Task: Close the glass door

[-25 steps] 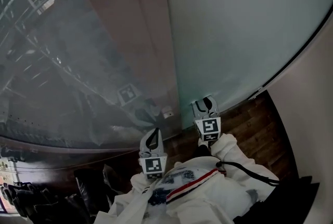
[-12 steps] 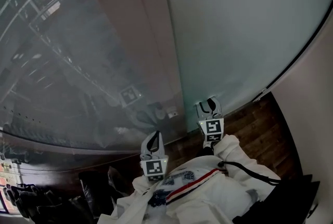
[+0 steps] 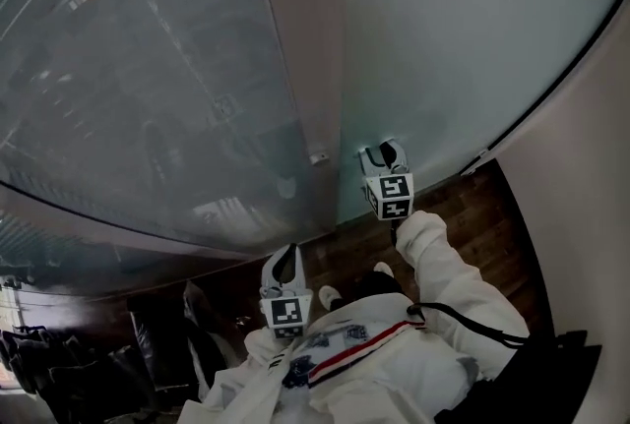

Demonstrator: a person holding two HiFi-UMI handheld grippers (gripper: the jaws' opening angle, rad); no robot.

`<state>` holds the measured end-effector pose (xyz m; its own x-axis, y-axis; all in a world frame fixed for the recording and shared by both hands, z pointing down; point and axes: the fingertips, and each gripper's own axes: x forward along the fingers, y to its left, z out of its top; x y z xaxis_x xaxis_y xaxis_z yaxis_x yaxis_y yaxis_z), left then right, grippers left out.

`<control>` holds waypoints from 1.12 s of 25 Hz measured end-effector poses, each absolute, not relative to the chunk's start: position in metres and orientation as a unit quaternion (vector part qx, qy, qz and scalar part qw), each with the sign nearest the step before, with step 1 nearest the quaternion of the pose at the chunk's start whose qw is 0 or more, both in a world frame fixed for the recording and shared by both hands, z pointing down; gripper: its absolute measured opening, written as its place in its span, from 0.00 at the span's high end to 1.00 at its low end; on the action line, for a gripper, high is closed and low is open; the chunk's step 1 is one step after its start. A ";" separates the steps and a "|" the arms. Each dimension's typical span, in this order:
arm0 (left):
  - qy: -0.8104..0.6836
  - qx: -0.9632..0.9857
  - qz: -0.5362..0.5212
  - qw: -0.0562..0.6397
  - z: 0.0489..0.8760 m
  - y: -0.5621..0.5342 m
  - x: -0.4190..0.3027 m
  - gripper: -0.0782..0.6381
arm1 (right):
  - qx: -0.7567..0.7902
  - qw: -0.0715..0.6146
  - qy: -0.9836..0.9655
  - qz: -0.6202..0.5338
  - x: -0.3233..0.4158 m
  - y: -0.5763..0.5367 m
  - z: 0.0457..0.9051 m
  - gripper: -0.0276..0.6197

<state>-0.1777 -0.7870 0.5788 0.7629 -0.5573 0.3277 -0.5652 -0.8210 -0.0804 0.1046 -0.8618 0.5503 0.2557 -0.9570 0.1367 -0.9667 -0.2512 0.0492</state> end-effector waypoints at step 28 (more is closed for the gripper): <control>-0.398 0.905 0.136 -0.060 0.501 -0.435 -0.184 0.89 | 0.707 -0.037 -0.703 0.063 0.030 -0.395 0.465 0.95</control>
